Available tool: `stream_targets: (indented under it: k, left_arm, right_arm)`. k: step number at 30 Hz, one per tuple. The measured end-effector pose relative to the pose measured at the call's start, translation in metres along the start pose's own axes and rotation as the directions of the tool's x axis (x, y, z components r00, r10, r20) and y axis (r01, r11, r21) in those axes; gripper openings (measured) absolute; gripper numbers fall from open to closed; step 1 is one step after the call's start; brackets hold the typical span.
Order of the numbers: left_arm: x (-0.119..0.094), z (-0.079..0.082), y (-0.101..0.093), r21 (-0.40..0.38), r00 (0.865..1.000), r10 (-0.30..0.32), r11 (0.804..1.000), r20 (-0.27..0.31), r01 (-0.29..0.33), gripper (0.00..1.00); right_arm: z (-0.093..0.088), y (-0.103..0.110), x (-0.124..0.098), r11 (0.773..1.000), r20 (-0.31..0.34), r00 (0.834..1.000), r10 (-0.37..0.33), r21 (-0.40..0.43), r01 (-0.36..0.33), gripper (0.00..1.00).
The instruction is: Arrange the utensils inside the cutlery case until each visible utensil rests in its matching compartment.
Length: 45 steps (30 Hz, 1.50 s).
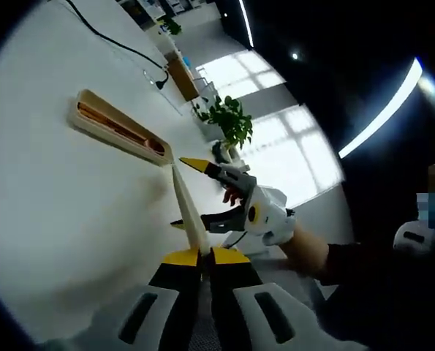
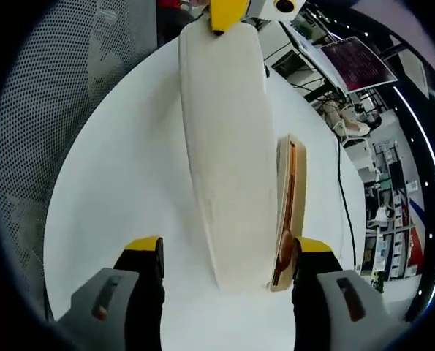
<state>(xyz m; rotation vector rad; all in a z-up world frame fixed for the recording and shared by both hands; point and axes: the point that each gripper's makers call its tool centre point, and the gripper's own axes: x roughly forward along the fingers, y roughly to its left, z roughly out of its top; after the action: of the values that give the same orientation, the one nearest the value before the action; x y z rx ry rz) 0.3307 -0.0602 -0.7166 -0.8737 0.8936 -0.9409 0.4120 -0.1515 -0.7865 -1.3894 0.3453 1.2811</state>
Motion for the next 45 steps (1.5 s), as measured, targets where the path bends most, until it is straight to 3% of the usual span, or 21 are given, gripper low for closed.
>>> stream_targets:
  k: [12, 20, 22, 33, 34, 35, 37, 40, 42, 45]
  left_arm:
    - [0.001, -0.007, -0.007, -0.056, 0.998, -0.044, 0.998, -0.040, 0.042, 0.03]
    - [0.002, -0.011, -0.007, -0.076, 0.997, -0.057, 0.996, -0.060, 0.052, 0.03]
    - [0.002, -0.012, -0.006, -0.077, 0.996, -0.056, 0.996, -0.062, 0.052, 0.03]
    - [-0.007, 0.012, 0.011, -0.119, 0.998, -0.017, 0.993, 0.057, 0.024, 0.04]
    - [-0.008, 0.015, 0.013, -0.112, 0.998, -0.004, 0.994, 0.070, 0.012, 0.04]
    - [-0.009, 0.019, 0.022, -0.095, 0.995, 0.049, 0.995, 0.085, -0.041, 0.05]
    - [-0.010, 0.019, 0.031, -0.072, 0.992, 0.100, 0.993, 0.077, -0.094, 0.06]
    - [-0.010, 0.027, 0.030, -0.067, 0.988, 0.098, 0.994, 0.115, -0.091, 0.06]
    - [-0.010, 0.035, 0.036, -0.020, 0.978, 0.139, 0.990, 0.152, -0.138, 0.07]
    - [-0.009, 0.035, 0.036, -0.039, 0.980, 0.140, 0.990, 0.142, -0.136, 0.08]
  right_arm:
    - [0.008, 0.014, 0.001, 0.997, 0.052, 0.996, 0.071, 0.018, -0.072, 0.68]
    - [0.008, 0.023, 0.000, 0.992, 0.056, 0.991, 0.120, 0.025, -0.121, 0.42]
    - [0.008, 0.027, -0.001, 0.987, 0.057, 0.988, 0.145, 0.060, -0.149, 0.41]
    - [0.009, 0.025, -0.004, 0.965, 0.086, 0.982, 0.166, 0.189, -0.180, 0.40]
    - [0.009, 0.023, -0.005, 0.964, 0.085, 0.983, 0.162, 0.197, -0.176, 0.40]
    - [0.009, 0.022, -0.006, 0.961, 0.084, 0.983, 0.164, 0.209, -0.178, 0.39]
    - [0.010, 0.022, -0.007, 0.957, 0.093, 0.982, 0.166, 0.227, -0.183, 0.39]
    - [0.010, 0.022, -0.007, 0.944, 0.100, 0.980, 0.170, 0.268, -0.191, 0.39]
    - [0.010, 0.021, -0.007, 0.939, 0.100, 0.981, 0.169, 0.287, -0.191, 0.39]
    - [0.010, 0.021, -0.008, 0.935, 0.098, 0.981, 0.168, 0.298, -0.190, 0.39]
